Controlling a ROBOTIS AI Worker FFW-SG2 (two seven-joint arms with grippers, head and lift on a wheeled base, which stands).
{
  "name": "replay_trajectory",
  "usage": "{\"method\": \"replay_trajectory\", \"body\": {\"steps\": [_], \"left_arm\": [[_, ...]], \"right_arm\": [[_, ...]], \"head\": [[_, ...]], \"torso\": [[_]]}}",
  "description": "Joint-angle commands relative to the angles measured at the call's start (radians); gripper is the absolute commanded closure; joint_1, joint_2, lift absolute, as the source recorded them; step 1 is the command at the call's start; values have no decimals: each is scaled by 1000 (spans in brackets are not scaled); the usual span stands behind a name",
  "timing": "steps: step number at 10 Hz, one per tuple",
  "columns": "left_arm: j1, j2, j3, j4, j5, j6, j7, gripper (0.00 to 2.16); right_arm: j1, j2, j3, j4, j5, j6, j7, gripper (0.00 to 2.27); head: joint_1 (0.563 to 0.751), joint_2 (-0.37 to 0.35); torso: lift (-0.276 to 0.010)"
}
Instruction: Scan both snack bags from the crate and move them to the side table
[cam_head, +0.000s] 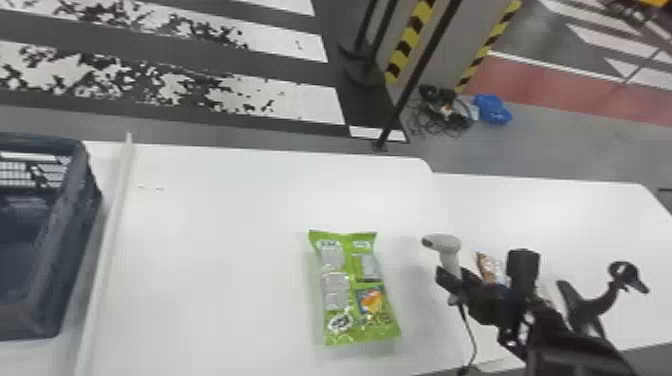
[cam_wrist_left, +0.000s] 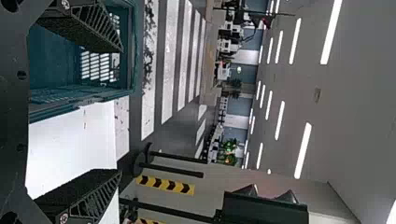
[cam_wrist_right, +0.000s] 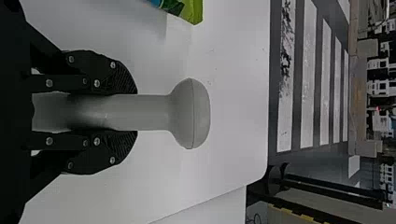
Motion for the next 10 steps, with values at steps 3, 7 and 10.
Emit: {"method": "replay_trajectory", "body": {"steps": [3, 7, 10], "left_arm": [[2, -5, -1, 4, -4, 0, 0, 76], [0, -8, -2, 6, -10, 3, 0, 76], [-2, -8, -2, 7, -10, 3, 0, 76]], "right_arm": [[-52, -10, 33, 137, 51, -99, 1, 2240], [-98, -40, 41, 259, 71, -139, -14, 2240], [-89, -36, 35, 257, 56, -148, -14, 724]], "head": [[695, -339], [695, -350], [695, -350]], "torso": [[-29], [-29], [-29]]}}
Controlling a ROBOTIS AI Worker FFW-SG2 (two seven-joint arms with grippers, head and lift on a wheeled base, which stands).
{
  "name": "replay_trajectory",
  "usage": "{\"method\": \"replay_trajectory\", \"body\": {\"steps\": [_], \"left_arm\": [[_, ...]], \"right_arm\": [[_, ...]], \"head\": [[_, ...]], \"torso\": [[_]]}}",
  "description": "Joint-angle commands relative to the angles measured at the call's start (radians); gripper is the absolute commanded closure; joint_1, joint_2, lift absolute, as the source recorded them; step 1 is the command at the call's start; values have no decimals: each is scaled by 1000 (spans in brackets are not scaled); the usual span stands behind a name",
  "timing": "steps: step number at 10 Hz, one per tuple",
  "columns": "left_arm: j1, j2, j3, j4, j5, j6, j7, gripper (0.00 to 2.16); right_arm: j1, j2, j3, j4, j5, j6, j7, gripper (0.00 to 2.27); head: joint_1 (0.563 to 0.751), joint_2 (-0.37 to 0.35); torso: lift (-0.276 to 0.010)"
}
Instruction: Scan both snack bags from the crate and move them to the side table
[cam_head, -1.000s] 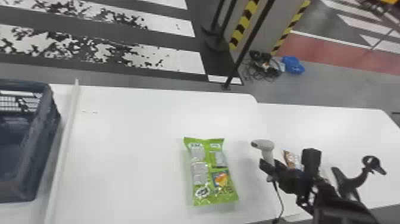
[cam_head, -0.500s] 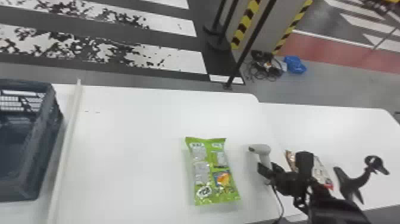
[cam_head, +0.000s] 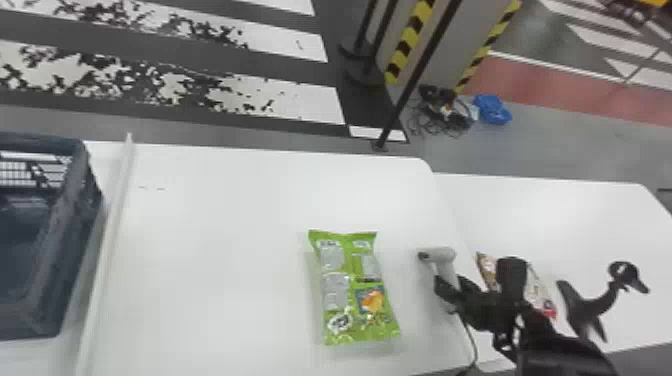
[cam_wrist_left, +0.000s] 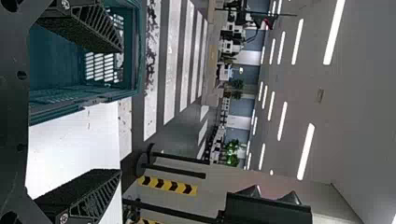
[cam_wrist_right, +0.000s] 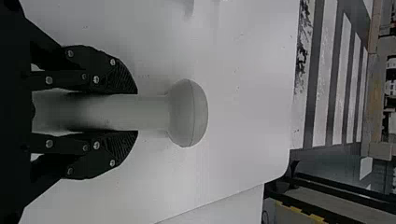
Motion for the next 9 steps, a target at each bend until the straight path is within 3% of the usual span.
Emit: {"method": "replay_trajectory", "body": {"steps": [1, 4, 6, 9], "left_arm": [[0, 2, 0, 0, 1, 0, 0, 76], [-5, 5, 0, 0, 3, 0, 0, 76], [-9, 6, -1, -3, 4, 0, 0, 76], [-6, 8, -1, -1, 4, 0, 0, 76]], "right_arm": [[14, 9, -8, -14, -9, 0, 1, -2], [108, 60, -82, -230, -94, 82, 4, 49], [166, 75, -134, -460, -203, 417, 100, 53], [148, 72, -135, -604, -223, 760, 189, 63]], "head": [[695, -350], [695, -350], [695, -350], [695, -312]], "torso": [[-29], [-29], [-29], [-29]]}}
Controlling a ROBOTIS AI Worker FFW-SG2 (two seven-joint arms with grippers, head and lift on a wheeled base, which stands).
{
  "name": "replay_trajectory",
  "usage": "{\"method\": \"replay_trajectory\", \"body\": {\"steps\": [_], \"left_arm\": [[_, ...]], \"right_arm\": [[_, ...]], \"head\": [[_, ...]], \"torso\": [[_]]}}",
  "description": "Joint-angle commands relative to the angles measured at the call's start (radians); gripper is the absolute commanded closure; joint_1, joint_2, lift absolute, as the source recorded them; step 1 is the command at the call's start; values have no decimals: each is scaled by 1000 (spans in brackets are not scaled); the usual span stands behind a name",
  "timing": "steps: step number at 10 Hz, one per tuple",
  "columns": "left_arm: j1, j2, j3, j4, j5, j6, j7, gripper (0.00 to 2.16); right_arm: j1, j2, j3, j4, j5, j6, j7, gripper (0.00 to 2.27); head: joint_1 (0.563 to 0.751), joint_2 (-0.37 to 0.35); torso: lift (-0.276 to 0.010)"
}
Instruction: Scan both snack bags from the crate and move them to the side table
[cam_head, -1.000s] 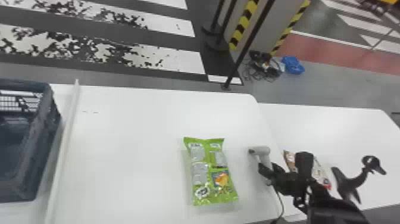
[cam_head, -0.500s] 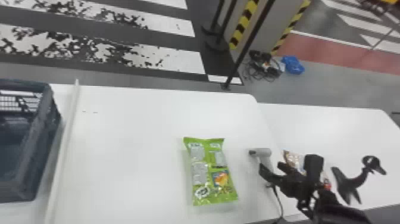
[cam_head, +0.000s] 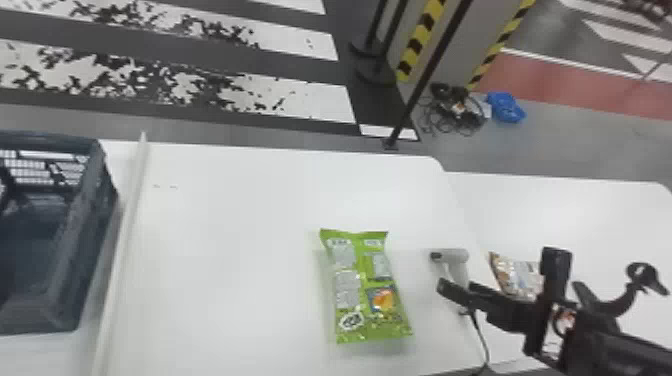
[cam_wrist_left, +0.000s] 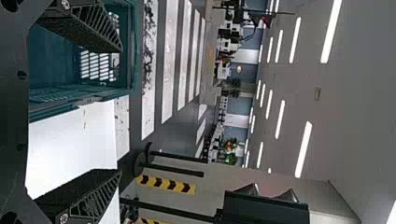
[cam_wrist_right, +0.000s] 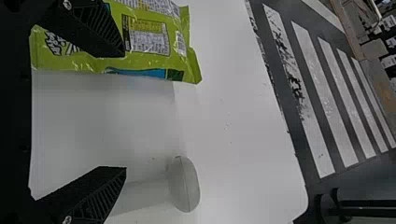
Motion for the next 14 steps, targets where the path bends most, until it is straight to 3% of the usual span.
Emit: {"method": "replay_trajectory", "body": {"steps": [1, 4, 5, 7, 9, 14], "left_arm": [[4, 0, 0, 2, 0, 0, 0, 76], [7, 0, 0, 1, -3, 0, -2, 76], [10, 0, 2, 1, -5, 0, -2, 76], [16, 0, 11, -4, -6, 0, -9, 76], [14, 2, 15, 4, -6, 0, -11, 76], [7, 3, 11, 5, -6, 0, -11, 76]], "right_arm": [[-39, -10, 7, -30, -13, 189, 46, 63], [-145, -60, 102, 11, 26, 291, 143, 63], [-214, -77, 140, 122, 47, 269, 215, 66], [-306, -94, 229, 332, 99, 85, 301, 83], [-355, -94, 278, 430, 144, -10, 352, 87], [-384, -117, 363, 507, 208, -59, 410, 97]], "head": [[695, -292], [695, -212], [695, -188], [695, -151], [695, -122], [695, -86]], "torso": [[-29], [-29], [-29], [-29], [-29], [-29]]}}
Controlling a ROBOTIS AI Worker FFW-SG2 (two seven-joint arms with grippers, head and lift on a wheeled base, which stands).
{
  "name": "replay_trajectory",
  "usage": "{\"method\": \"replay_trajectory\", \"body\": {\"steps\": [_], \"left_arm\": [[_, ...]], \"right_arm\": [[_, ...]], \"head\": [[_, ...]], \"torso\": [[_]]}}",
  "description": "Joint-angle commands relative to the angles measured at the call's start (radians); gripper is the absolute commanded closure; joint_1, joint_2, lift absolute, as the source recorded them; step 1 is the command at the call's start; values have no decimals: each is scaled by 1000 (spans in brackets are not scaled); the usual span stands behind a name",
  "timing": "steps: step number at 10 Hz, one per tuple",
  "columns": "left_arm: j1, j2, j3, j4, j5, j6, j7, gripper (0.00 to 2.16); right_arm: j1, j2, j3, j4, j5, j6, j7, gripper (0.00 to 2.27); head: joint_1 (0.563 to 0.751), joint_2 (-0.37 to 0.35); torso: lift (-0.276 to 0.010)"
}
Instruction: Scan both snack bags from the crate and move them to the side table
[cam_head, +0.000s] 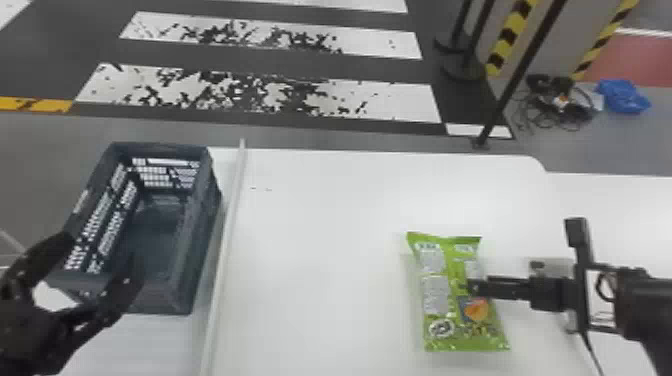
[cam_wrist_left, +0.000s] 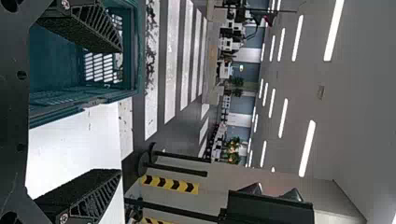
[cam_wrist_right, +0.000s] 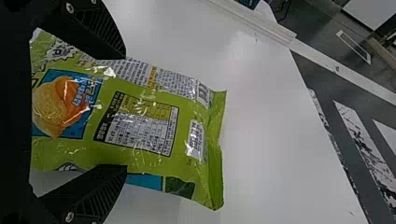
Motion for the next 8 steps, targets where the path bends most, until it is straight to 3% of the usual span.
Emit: {"method": "replay_trajectory", "body": {"steps": [1, 6, 7, 8], "left_arm": [[-2, 3, 0, 4, 1, 0, 0, 76], [-8, 3, -3, 21, 2, 0, -12, 76], [-5, 7, 0, 24, 4, 0, -12, 76], [-2, 7, 2, 22, 4, -3, -12, 76]], "right_arm": [[1, -3, 8, 20, 11, -23, 7, 97], [3, 15, 46, 74, 48, -125, -20, 157], [3, 17, 57, 77, 51, -134, -29, 687], [0, 17, 63, 76, 60, -137, -43, 1899]], "head": [[695, -88], [695, -84], [695, -79], [695, -75]], "torso": [[-29], [-29], [-29], [-29]]}}
